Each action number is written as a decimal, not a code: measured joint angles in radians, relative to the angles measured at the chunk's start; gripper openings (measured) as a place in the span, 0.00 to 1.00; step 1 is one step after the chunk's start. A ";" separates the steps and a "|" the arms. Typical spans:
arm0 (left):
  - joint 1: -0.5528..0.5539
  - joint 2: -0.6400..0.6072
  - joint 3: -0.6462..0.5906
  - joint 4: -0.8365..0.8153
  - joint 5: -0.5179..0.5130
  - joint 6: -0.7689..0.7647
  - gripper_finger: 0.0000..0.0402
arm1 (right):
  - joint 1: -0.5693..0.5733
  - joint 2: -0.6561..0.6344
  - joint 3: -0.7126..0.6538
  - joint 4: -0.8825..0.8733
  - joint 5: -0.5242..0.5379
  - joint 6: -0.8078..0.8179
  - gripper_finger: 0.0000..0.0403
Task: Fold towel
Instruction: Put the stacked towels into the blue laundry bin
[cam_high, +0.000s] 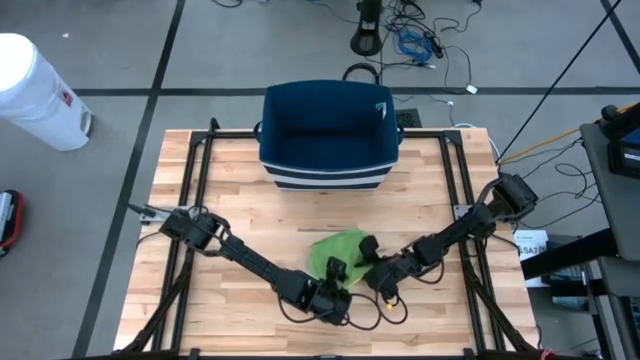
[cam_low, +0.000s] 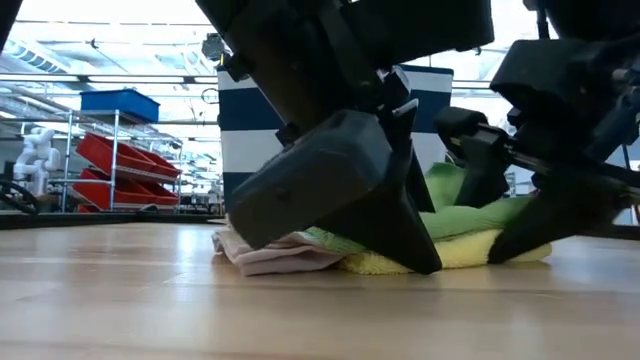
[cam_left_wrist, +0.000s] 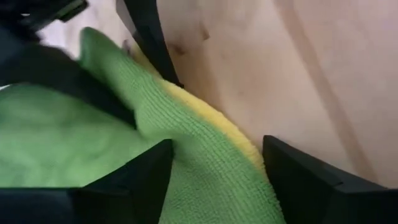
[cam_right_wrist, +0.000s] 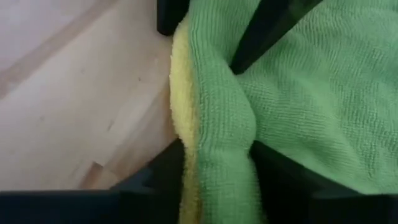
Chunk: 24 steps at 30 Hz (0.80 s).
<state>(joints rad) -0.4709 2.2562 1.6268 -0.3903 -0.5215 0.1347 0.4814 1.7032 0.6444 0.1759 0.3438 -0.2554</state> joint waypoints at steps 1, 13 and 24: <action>0.002 0.000 0.000 0.000 -0.011 -0.002 0.64 | -0.001 0.001 0.000 -0.002 0.004 0.005 0.34; 0.044 0.009 0.002 -0.061 -0.018 -0.126 0.67 | -0.003 -0.039 -0.006 -0.008 0.006 0.120 0.04; 0.050 0.033 0.002 -0.069 -0.081 -0.186 0.47 | -0.004 -0.181 -0.006 -0.054 -0.072 0.196 0.03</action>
<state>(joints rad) -0.4210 2.2888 1.6293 -0.4590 -0.6028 -0.0515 0.4778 1.5218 0.6384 0.1217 0.2717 -0.0596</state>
